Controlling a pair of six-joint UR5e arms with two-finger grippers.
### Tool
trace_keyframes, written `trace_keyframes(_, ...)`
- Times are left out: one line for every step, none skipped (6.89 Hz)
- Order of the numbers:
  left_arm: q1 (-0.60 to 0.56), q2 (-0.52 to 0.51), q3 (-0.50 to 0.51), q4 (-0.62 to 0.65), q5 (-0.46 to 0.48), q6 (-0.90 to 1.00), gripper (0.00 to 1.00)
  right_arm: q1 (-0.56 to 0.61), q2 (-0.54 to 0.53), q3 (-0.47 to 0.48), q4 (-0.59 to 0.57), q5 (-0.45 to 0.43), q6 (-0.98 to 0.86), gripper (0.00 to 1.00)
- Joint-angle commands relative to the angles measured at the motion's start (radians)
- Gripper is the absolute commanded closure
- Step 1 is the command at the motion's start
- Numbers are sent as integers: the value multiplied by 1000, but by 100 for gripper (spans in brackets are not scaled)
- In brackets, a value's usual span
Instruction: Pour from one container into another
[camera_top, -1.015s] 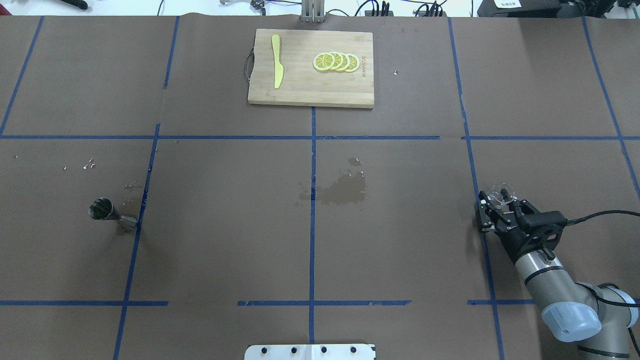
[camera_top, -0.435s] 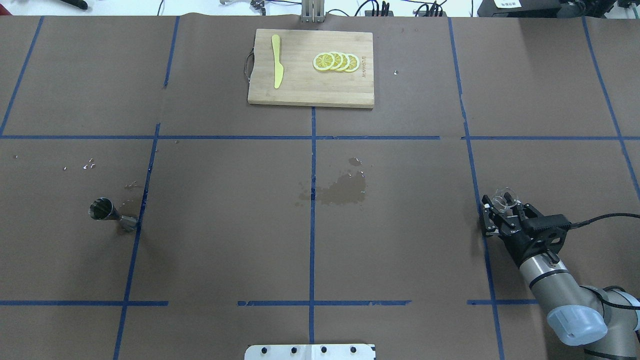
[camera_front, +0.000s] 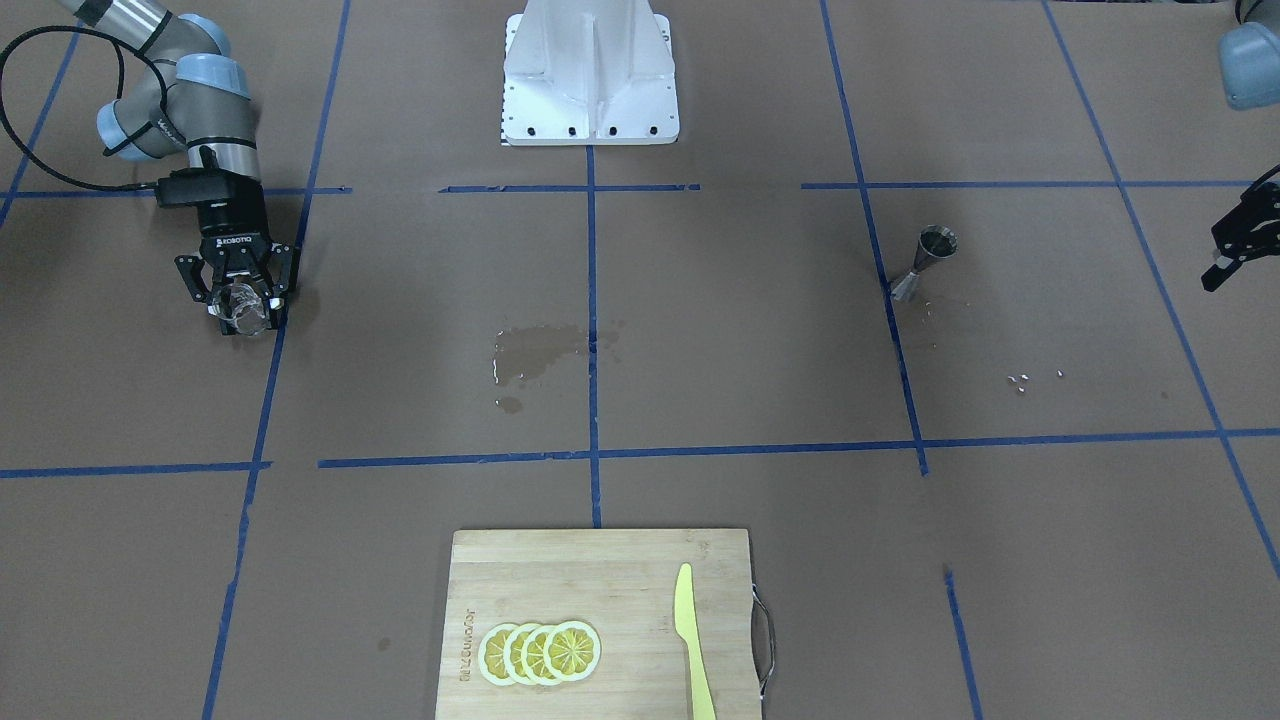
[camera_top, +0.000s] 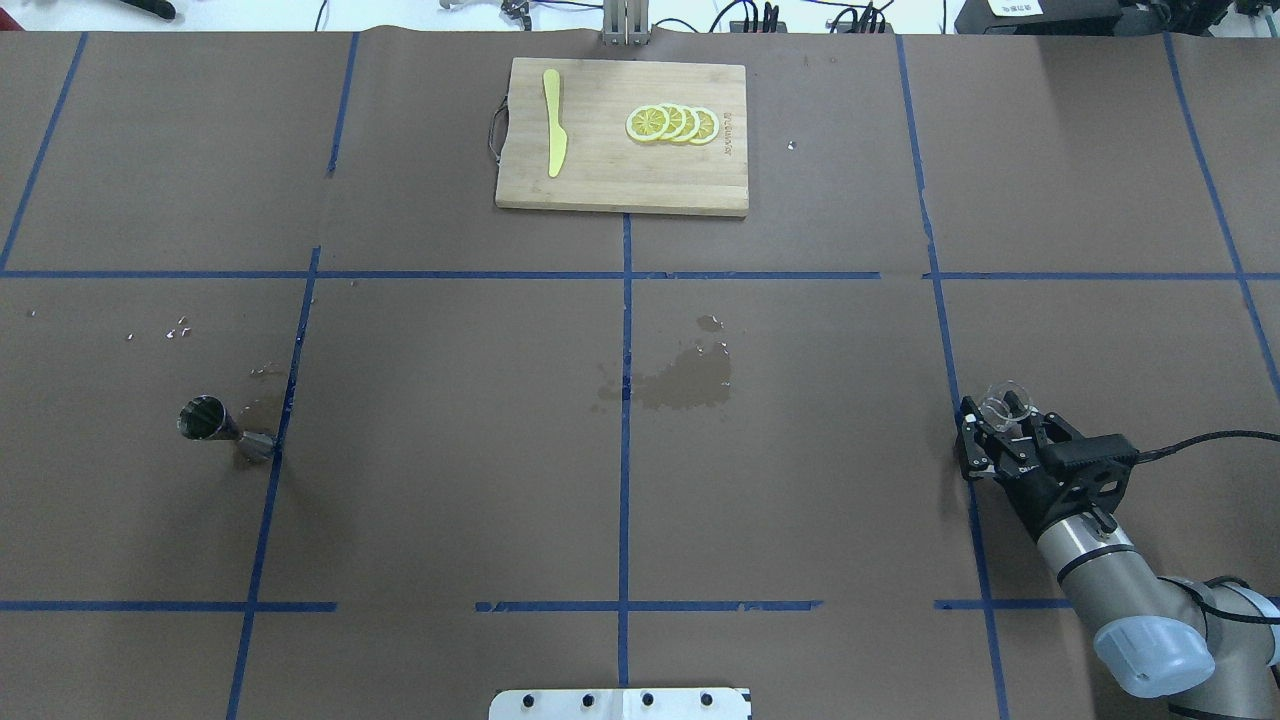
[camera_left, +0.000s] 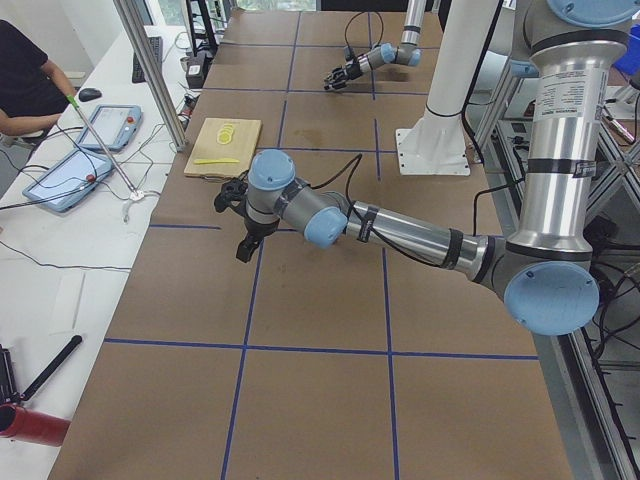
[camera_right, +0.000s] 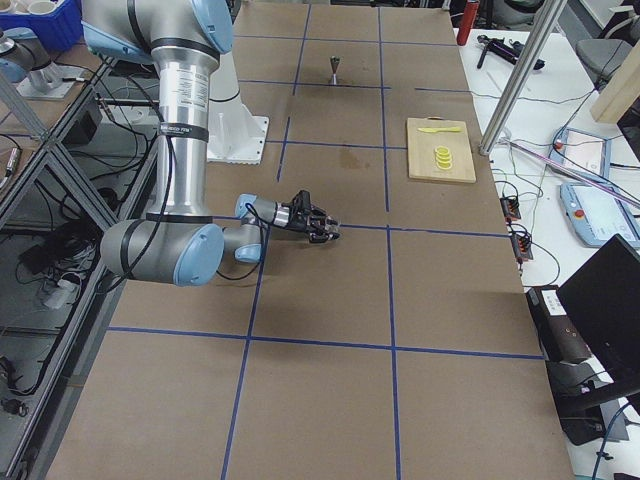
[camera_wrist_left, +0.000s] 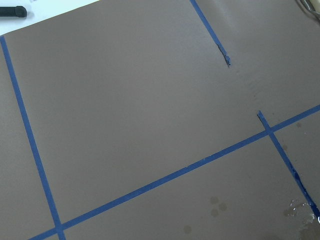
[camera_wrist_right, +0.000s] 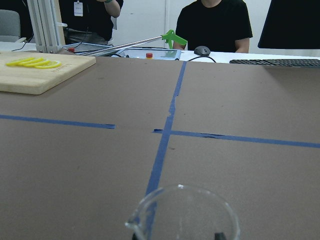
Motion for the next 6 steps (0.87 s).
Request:
trace_keyframes(0,0,0,0,-1,0,0,-7,0,0,0,0,0,77)
trace_keyframes(0,0,0,0,-1,0,0,-10,0,0,0,0,0,62)
trace_keyframes(0,0,0,0,-1,0,0,-12,0,2,0,0,0,58)
trace_keyframes(0,0,1,0,-1,0,0,-12,0,3,0,0,0,49)
trace_keyframes(0,0,1,0,-1,0,0,-12,0,5,0,0,0,29)
trace_keyframes(0,0,1,0,-1,0,0,-12,0,5,0,0,0,12)
